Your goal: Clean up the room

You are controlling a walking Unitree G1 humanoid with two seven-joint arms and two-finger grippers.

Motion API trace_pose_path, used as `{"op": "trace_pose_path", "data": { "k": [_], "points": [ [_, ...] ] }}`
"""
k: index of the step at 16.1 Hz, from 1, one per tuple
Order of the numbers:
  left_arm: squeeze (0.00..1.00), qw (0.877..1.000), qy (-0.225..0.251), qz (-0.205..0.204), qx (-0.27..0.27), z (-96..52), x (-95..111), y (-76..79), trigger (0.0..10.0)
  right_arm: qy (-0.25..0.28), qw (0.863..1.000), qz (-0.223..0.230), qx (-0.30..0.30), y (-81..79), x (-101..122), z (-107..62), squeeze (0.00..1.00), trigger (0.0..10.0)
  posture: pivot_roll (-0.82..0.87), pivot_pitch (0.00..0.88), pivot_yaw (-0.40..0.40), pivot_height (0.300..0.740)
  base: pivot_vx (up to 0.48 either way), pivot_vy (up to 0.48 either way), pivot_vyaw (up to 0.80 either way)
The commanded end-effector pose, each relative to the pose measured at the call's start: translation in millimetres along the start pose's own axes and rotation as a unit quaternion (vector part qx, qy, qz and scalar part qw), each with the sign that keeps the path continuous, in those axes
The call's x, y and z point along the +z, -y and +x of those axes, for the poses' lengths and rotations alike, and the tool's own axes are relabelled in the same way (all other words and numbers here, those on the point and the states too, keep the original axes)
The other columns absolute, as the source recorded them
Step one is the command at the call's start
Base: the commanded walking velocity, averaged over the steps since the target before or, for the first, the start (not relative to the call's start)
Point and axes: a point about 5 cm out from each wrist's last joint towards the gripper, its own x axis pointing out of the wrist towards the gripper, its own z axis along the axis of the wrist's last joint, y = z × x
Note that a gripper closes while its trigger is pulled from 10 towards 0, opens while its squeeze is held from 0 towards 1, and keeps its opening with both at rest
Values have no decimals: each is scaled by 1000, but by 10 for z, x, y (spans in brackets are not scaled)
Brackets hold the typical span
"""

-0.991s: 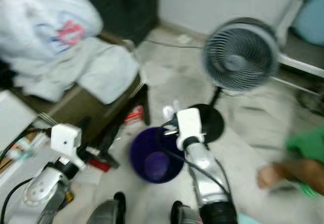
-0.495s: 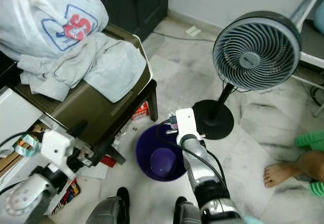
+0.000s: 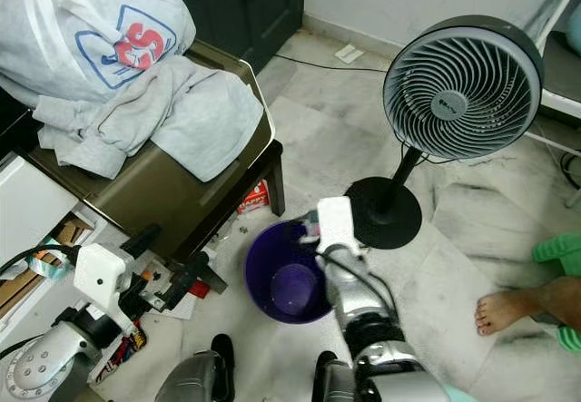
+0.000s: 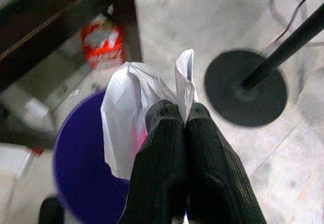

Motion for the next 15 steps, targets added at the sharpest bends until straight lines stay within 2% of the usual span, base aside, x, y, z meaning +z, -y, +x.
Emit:
{"op": "trace_pose_path", "data": {
  "k": [1, 3, 6, 7, 8, 15],
  "points": [
    [0, 1000, -4, 3, -10, -17, 18, 27, 10000, -28, 1000, 1, 7, -22, -101, -3, 0, 10000, 155, 346, 33, 740, 0, 0, 0],
    [0, 1000, -2, 0, -12, -6, 39, 56, 10000, -44, 999, 19, 6, 11, -146, 2, 0, 10000, 152, 347, 31, 740, 0, 0, 0],
    [0, 1000, -4, -1, -9, -6, 36, 46, 10000, -55, 998, 23, -8, 38, -161, 12, 0, 10000, 151, 345, 29, 740, 0, 0, 0],
    [0, 1000, -4, -1, -8, -5, 39, 40, 10000, -53, 998, 25, -22, 61, -153, 18, 906, 10000, 153, 343, 30, 740, 0, 0, 0],
    [0, 1000, -3, -1, -7, -3, 41, 38, 10000, -53, 998, 28, -24, 68, -151, 19, 1000, 10000, 154, 343, 32, 740, 0, 0, 0],
    [0, 1000, 2, -2, -8, 55, 57, 51, 10000, -21, 999, 33, -25, 76, -71, 30, 1000, 10000, 142, 335, 32, 740, 0, 0, 0]
  ]
}}
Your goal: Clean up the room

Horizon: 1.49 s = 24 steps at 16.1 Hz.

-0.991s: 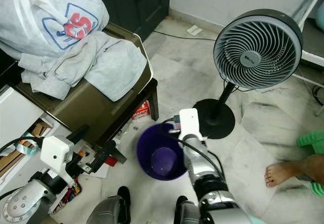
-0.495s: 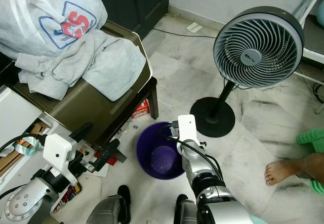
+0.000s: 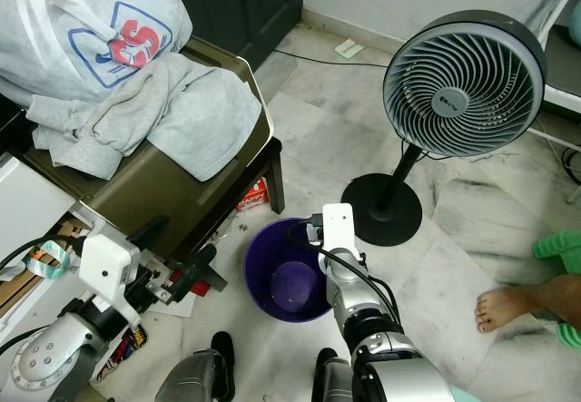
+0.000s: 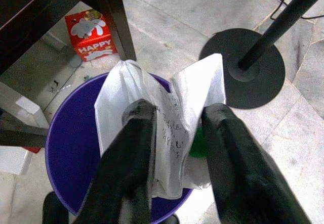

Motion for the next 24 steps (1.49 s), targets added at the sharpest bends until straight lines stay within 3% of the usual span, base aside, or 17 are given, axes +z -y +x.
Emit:
{"op": "trace_pose_path", "data": {
  "k": [1, 8, 11, 17, 19, 22, 23, 24],
  "points": [
    [0, 1000, -13, -3, 2, -26, -47, 15, 10000, -7, 1000, 5, 0, -16, -42, -6, 1000, 10000, 142, 335, 32, 740, 0, 0, 0],
    [0, 1000, -14, -3, 11, -38, -99, 1, 10000, 1, 1000, -1, 6, -35, -12, 0, 1000, 10000, 145, 331, 25, 740, 0, 0, 0],
    [0, 1000, -12, -3, 12, -32, -109, 14, 10000, 33, 999, 4, 13, -41, 62, -10, 1000, 10000, 130, 306, 24, 740, 0, 0, 0],
    [0, 999, 24, -9, 25, 187, -41, 28, 10000, 117, 993, 3, 4, 205, 86, -179, 1000, 10000, 44, 223, -7, 740, 0, 0, 0],
    [0, 998, 41, -5, 40, 318, -6, -9, 10000, 174, 985, -2, -2, 333, 280, -301, 1000, 10000, 22, 192, -8, 740, 0, 0, 0],
    [0, 996, 44, 18, 73, 424, -23, -103, 10000, 206, 978, -37, 12, 314, 436, -379, 1000, 10000, -8, 157, -9, 740, 0, 0, 0],
    [0, 992, 48, 35, 110, 465, -37, -209, 10000, 240, 969, -49, 39, 247, 524, -517, 1000, 10000, -13, 137, -5, 740, 0, 0, 0],
    [0, 991, 49, 38, 119, 470, -36, -232, 10000, 247, 967, -53, 43, 241, 532, -551, 1000, 10000, -13, 137, -5, 740, 0, 0, 0]
  ]
}}
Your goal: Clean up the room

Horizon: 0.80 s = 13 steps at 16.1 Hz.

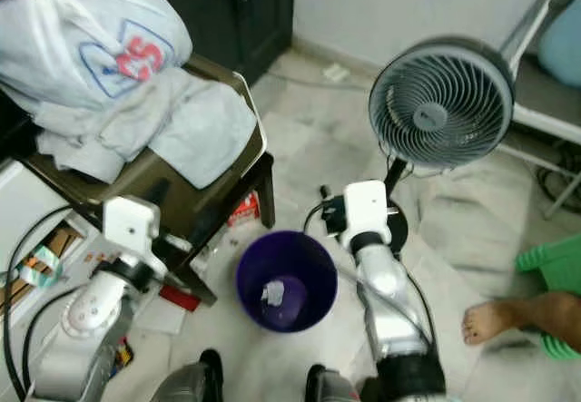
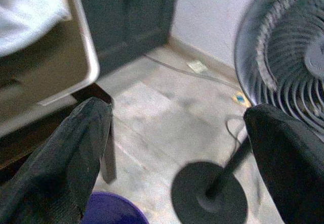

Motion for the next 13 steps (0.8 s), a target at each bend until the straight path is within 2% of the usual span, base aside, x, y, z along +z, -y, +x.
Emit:
{"op": "trace_pose_path", "data": {
  "k": [1, 2, 3, 7, 10, 12, 13],
  "points": [
    [0, 1000, -1, 13, 26, -6, -26, -67, 10000, 13, 1000, -8, 5, 26, 56, -67, 1000, 10000, -10, 119, -8, 740, 0, 0, 0],
    [0, 999, 1, 17, 33, 8, -26, -89, 10000, 18, 1000, -13, 3, 57, 56, -112, 1000, 10000, -11, 108, -9, 740, 0, 0, 0],
    [0, 999, 5, 24, 48, 22, -25, -131, 10000, 21, 999, -26, -6, 152, 26, -238, 1000, 10000, -15, 97, -13, 740, 0, 0, 0],
    [0, 995, 27, 46, 83, 99, -6, -221, 10000, -10, 998, -46, -41, 412, -39, -514, 1000, 10000, -26, 61, -73, 740, 0, 0, 0],
    [0, 995, 14, 34, 88, 141, -55, -237, 10000, -24, 998, -49, -3, 348, -50, -622, 1000, 10000, -43, 63, -33, 740, 0, 0, 0],
    [0, 995, 16, 28, 92, 156, -45, -258, 10000, 2, 996, -79, 35, 271, 64, -535, 1000, 10000, -44, 72, 31, 740, 0, 0, 0],
    [0, 996, 17, 26, 83, 166, -46, -253, 10000, 14, 995, -97, 33, 283, 129, -431, 471, 10000, -47, 74, 39, 740, 0, 0, 0]
  ]
}}
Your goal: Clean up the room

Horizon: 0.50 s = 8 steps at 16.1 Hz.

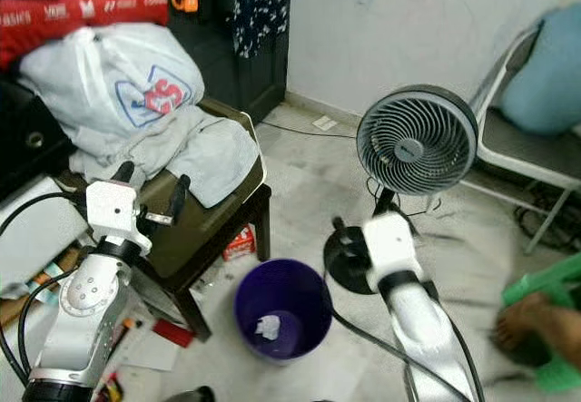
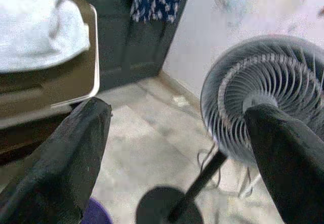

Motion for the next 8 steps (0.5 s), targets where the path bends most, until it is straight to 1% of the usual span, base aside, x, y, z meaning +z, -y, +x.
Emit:
{"op": "trace_pose_path", "data": {
  "k": [1, 2, 3, 5, 6, 7, 8],
  "points": [
    [0, 1000, -4, -3, -3, 15, -39, 5, 10000, 22, 999, -26, -11, 70, 121, 111, 0, 10000, -53, 69, 65, 740, 0, 0, 0],
    [0, 1000, -4, -11, 11, 21, -53, -7, 10000, 21, 999, -33, -8, 45, 138, 144, 0, 10000, -54, 70, 71, 740, 0, 0, 0],
    [0, 999, -10, -27, 15, 5, -70, 3, 10000, 24, 999, -42, 8, -50, 143, 153, 0, 10000, -60, 71, 81, 740, 0, 0, 0],
    [0, 999, -18, -32, 4, -46, -90, 49, 10000, 51, 996, -72, 28, -212, 202, 131, 0, 10000, -55, 79, 65, 740, 0, 0, 0],
    [0, 999, -22, -31, 0, -73, -97, 70, 10000, 61, 996, -36, 57, -321, 227, 110, 0, 10000, -49, 84, 52, 740, 0, 0, 0],
    [0, 999, -20, -31, -1, -94, -90, 80, 10000, 60, 998, -8, 30, -343, 240, 115, 0, 10000, -36, 90, 33, 740, 0, 0, 0],
    [0, 999, -16, -35, 2, -122, -73, 76, 10000, 64, 998, -1, -2, -317, 247, 118, 0, 10000, -27, 93, 18, 740, 0, 0, 0]
  ]
}}
